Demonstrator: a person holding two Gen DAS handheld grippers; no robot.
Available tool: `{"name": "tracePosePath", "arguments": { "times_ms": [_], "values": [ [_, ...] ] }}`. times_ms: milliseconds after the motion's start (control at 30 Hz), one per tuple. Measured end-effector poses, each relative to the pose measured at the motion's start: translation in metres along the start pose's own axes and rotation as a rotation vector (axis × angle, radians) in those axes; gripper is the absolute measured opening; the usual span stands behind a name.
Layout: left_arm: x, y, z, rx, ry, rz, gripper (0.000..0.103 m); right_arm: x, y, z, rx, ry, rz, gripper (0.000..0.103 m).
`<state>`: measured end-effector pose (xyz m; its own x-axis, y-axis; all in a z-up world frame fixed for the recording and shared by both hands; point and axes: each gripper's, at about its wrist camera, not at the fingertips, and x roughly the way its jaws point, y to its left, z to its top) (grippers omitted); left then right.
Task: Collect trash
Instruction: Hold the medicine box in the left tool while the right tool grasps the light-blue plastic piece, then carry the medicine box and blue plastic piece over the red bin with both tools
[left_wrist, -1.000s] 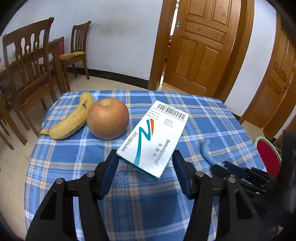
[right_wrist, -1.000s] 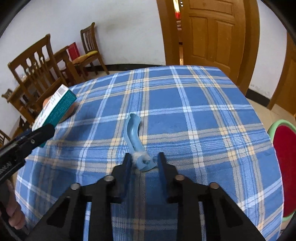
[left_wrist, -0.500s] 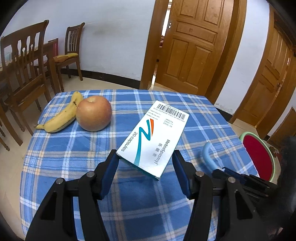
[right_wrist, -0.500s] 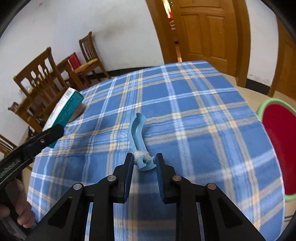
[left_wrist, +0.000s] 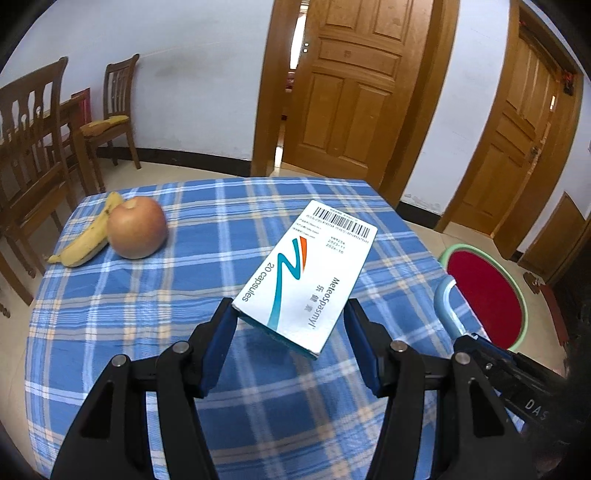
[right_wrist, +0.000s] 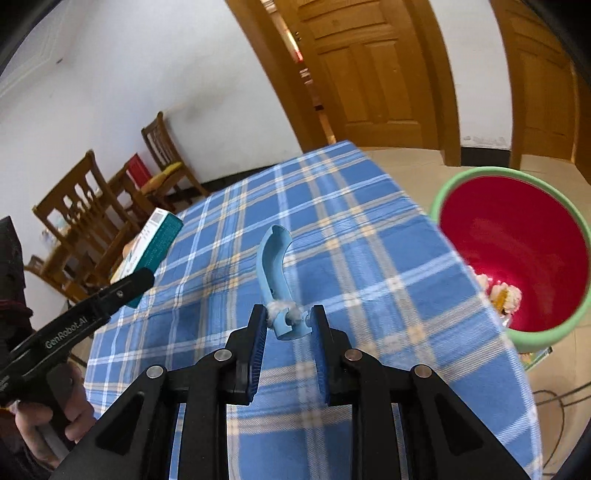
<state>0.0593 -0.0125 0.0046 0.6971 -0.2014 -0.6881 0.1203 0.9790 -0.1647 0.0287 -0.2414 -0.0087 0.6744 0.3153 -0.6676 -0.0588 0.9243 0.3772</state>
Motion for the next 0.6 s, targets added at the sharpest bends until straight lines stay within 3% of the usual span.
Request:
{"name": "tracePosePath", "arguments": {
  "times_ms": [600],
  "values": [
    [-0.002, -0.063, 0.001, 0.065, 0.013, -0.074, 0.06, -0.055, -0.053, 0.0, 0.1, -0.105, -0.039, 0.024]
  ]
}}
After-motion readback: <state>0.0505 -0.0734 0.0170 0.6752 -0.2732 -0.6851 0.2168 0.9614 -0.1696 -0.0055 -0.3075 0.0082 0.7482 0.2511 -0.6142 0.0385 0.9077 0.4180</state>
